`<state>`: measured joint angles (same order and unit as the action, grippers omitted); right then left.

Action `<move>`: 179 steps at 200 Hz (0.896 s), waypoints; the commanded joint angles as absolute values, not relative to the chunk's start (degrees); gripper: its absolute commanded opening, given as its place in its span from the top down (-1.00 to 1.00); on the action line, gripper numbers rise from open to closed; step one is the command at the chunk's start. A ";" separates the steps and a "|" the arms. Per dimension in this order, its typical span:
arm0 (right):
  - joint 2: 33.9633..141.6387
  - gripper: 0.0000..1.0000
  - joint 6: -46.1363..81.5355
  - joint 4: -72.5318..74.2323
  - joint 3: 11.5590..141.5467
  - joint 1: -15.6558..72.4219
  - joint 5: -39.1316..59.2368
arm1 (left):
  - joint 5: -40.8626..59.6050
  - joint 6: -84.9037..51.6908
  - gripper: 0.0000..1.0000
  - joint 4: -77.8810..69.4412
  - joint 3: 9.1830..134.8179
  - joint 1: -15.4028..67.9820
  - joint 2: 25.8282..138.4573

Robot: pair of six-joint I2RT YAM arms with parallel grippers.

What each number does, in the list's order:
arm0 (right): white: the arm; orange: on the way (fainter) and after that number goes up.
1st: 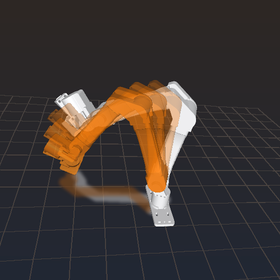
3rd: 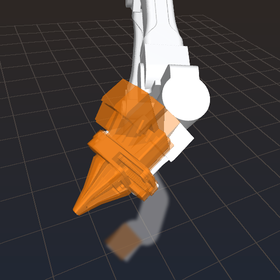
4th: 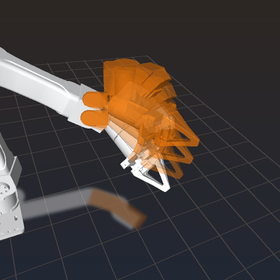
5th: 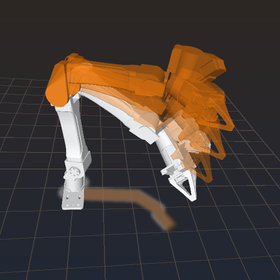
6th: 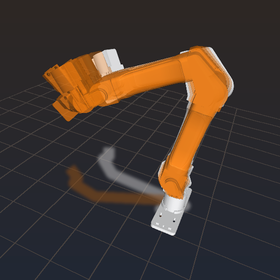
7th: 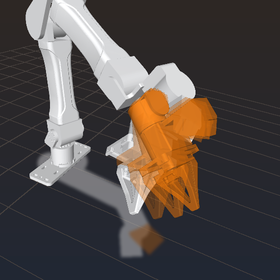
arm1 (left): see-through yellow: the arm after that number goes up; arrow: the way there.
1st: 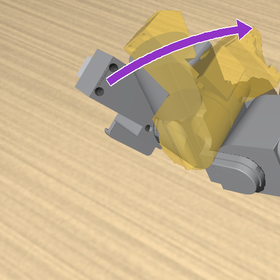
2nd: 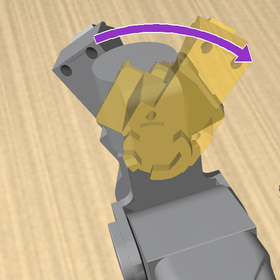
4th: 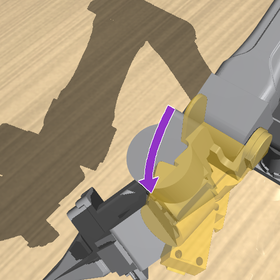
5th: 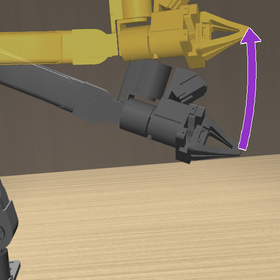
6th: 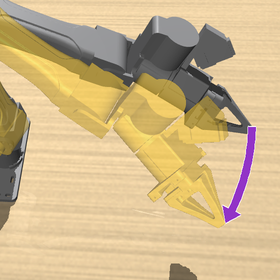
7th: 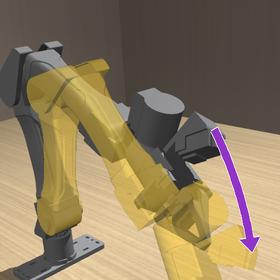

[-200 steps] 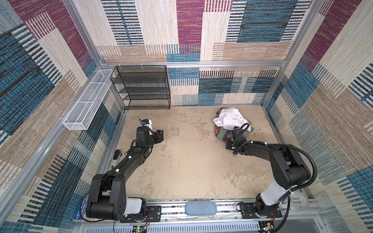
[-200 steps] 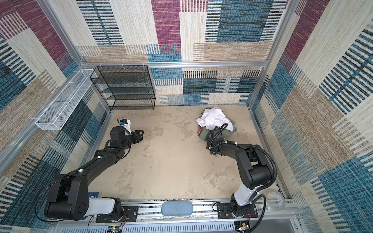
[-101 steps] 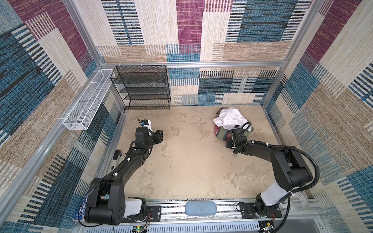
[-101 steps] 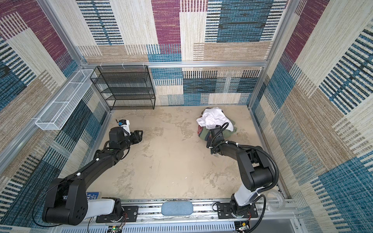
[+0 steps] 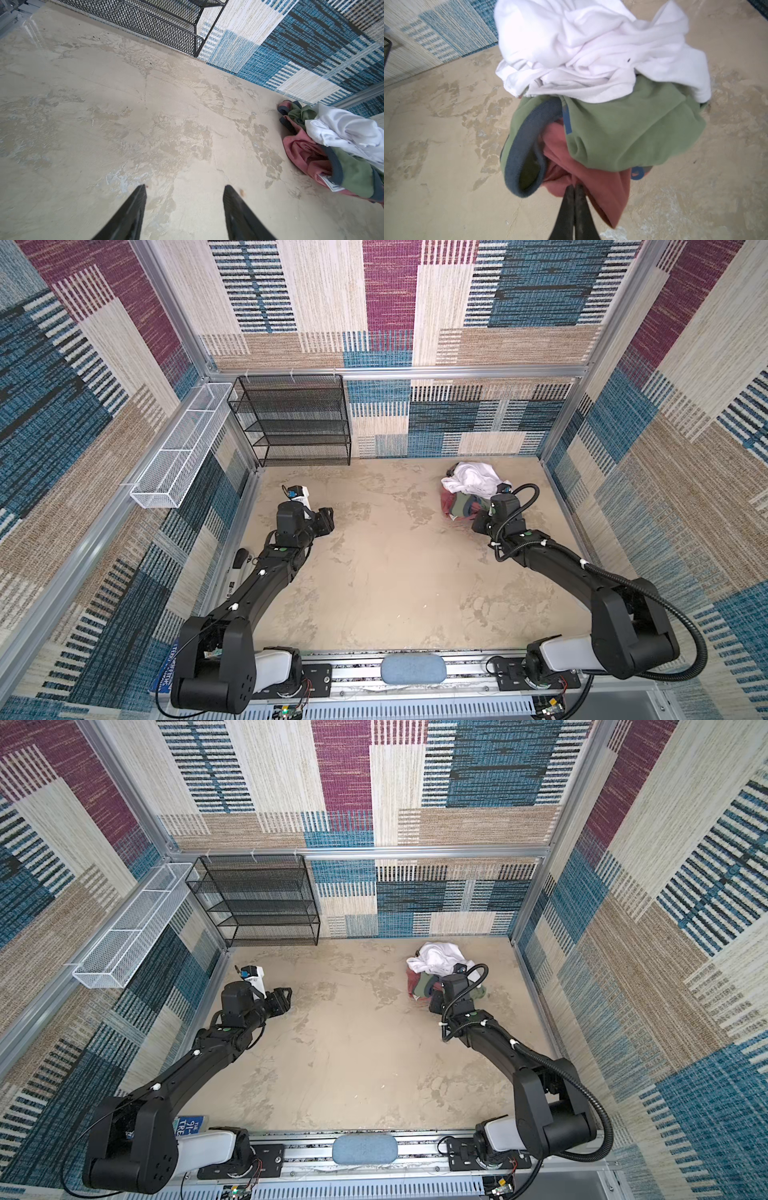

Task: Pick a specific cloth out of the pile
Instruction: 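Close the right gripper on the pink tank top under the green shirt, then lift the pink tank top high out of the pile with the right gripper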

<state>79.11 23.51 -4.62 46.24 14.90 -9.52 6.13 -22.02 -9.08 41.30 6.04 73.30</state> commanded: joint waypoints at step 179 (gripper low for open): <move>62.83 1.00 23.65 -6.50 51.90 10.50 -5.05 | 8.11 -23.01 -0.24 -7.82 42.65 6.15 68.66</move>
